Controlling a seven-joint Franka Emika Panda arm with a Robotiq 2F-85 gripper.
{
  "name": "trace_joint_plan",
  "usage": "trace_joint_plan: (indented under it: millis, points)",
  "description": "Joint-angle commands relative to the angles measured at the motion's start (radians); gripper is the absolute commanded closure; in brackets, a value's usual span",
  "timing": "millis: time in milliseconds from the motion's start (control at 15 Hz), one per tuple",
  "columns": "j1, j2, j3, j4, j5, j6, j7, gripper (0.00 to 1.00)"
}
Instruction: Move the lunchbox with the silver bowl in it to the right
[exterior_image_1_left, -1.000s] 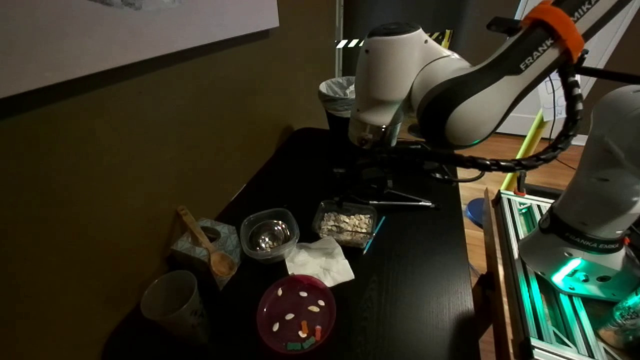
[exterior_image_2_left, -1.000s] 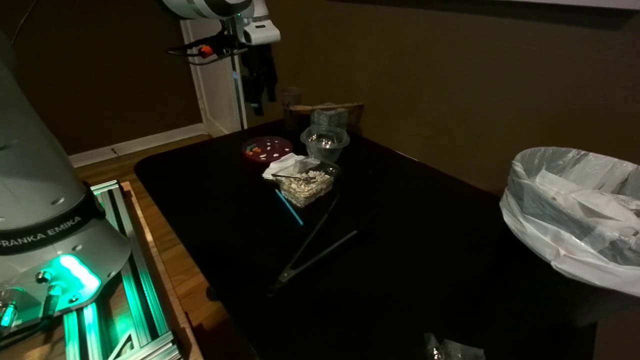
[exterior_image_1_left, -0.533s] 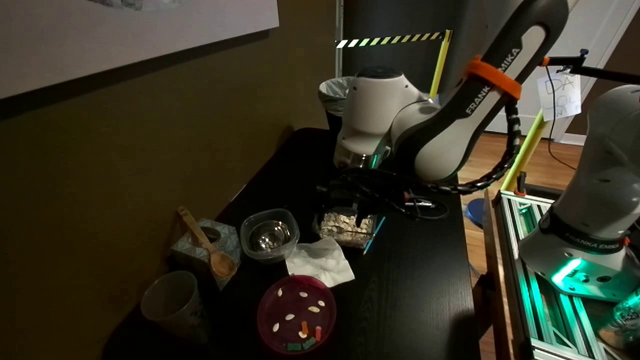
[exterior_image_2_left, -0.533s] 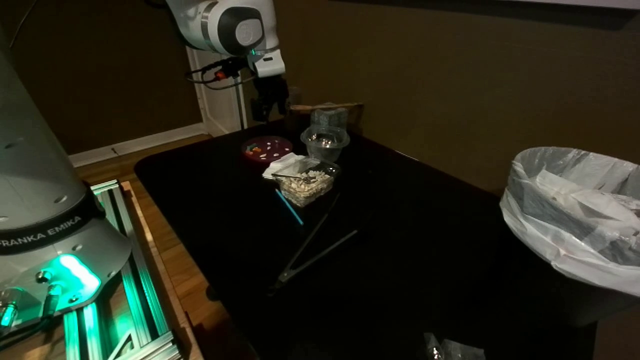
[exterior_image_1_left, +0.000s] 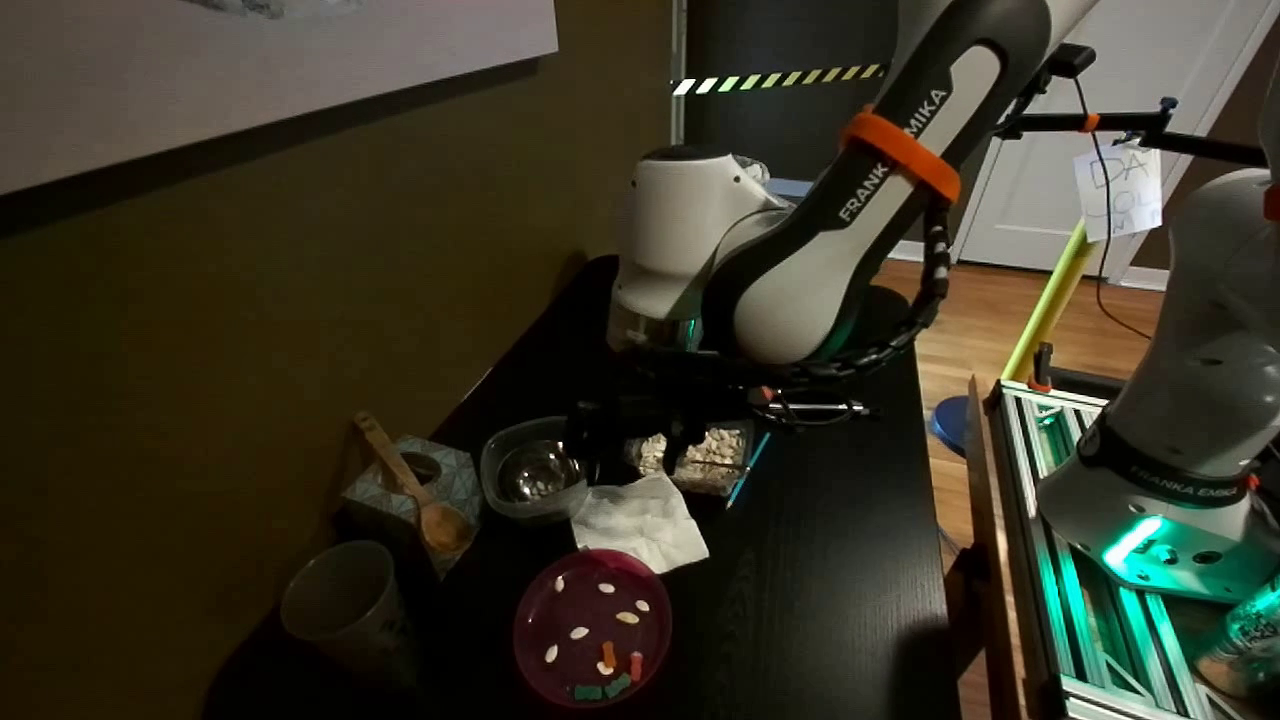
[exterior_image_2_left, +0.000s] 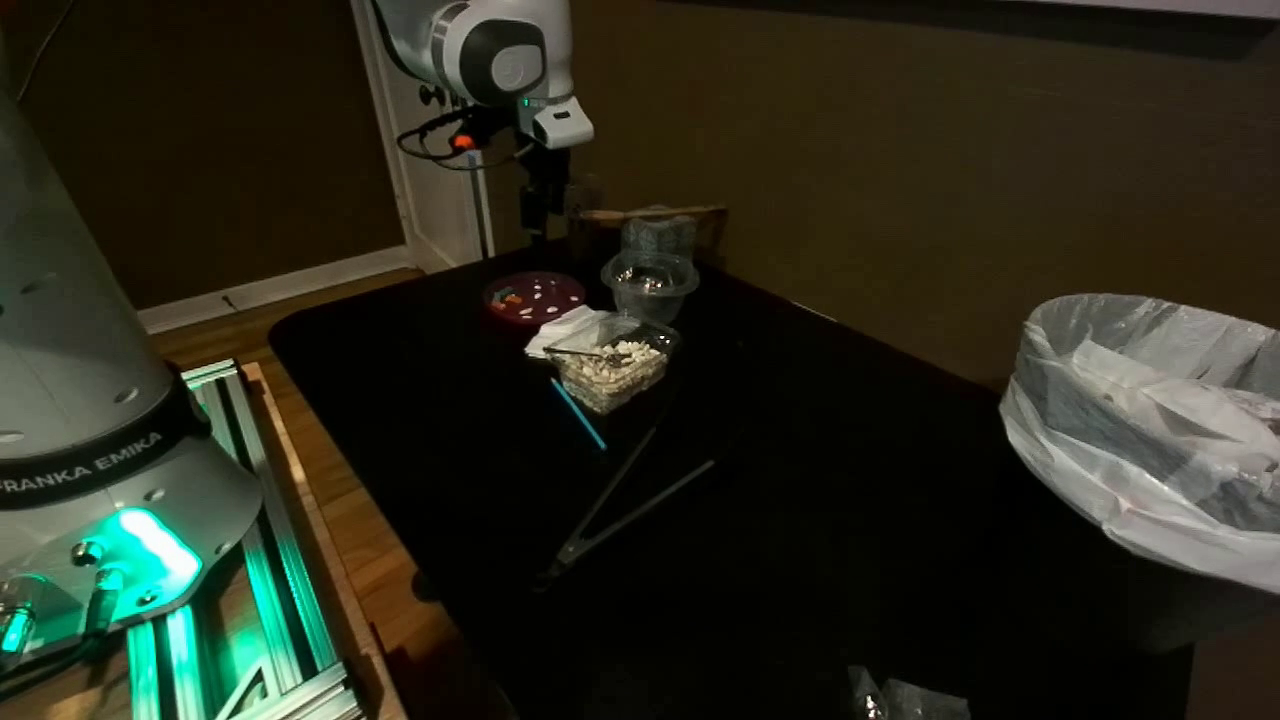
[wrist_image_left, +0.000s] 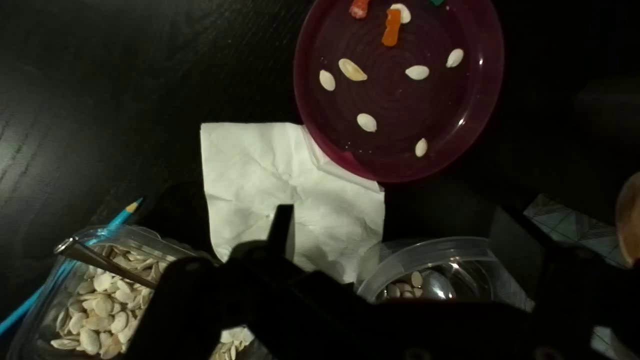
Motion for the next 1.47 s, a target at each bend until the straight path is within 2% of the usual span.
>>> trace_joint_plan:
  millis: [0,267,467,600,933,1000,1067,1133,1400]
  points:
    - [0.042,-0.004,-0.041,0.007,0.028,-0.01,-0.028,0.0]
    - [0.038,0.064,-0.084,0.078,-0.023,-0.052,-0.128,0.0]
    - [0.006,0.147,-0.094,0.176,0.023,-0.112,-0.274,0.0]
    - [0.005,0.201,-0.112,0.232,0.034,-0.12,-0.327,0.0]
    - [0.034,0.311,-0.17,0.322,0.027,-0.057,-0.338,0.0]
    - [0.036,0.324,-0.177,0.331,0.03,-0.047,-0.339,0.1]
    - [0.039,0.335,-0.185,0.34,0.031,-0.033,-0.336,0.15]
    - [0.038,0.342,-0.189,0.343,0.036,-0.018,-0.335,0.34]
    - [0.037,0.363,-0.207,0.351,0.042,0.014,-0.333,0.65]
